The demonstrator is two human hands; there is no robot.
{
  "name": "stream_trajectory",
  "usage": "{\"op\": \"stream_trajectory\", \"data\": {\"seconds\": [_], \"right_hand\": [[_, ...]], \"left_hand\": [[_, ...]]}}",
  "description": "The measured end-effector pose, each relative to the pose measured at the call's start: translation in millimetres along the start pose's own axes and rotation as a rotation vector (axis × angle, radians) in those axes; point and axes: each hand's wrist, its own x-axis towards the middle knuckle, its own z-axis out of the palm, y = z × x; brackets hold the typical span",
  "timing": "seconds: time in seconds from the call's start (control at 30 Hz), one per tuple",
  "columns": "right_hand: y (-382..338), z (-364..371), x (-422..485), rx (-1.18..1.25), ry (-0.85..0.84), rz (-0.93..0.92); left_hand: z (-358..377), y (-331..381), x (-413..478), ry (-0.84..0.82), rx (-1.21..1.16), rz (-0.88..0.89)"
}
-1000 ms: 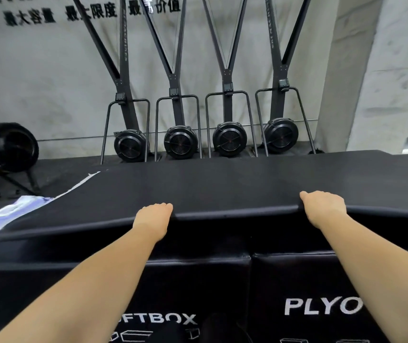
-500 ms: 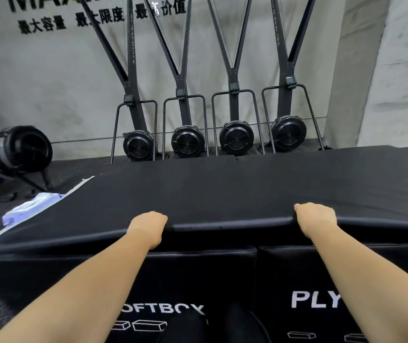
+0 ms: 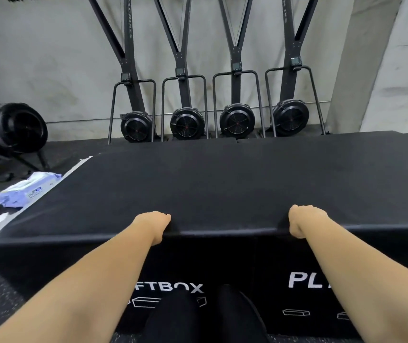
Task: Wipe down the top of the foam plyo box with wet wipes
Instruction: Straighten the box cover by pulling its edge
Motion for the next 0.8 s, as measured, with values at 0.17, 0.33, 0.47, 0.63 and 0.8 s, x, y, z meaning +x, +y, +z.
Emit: {"op": "stream_trajectory", "data": {"seconds": [0.17,0.33,0.47,0.63,0.8], "right_hand": [[-25,-11,2,0.121,-0.04,-0.114],[-52,-5,2,0.176,-0.076,-0.19],[-52,-6,1,0.149,-0.111,-0.19],[-55,-22,-3,0.11,-0.162,-0.212],[-81,-57,-5,0.086,-0.074,-0.326]], "left_hand": [[-6,5,-1,-0.074,-0.074,-0.009],[-11,23,3,-0.065,-0.265,0.108],[-13,33,7,-0.084,-0.251,0.081],[-23,30,1,-0.076,-0.263,0.058],[-36,8,-9,-0.013,-0.291,0.0]]}}
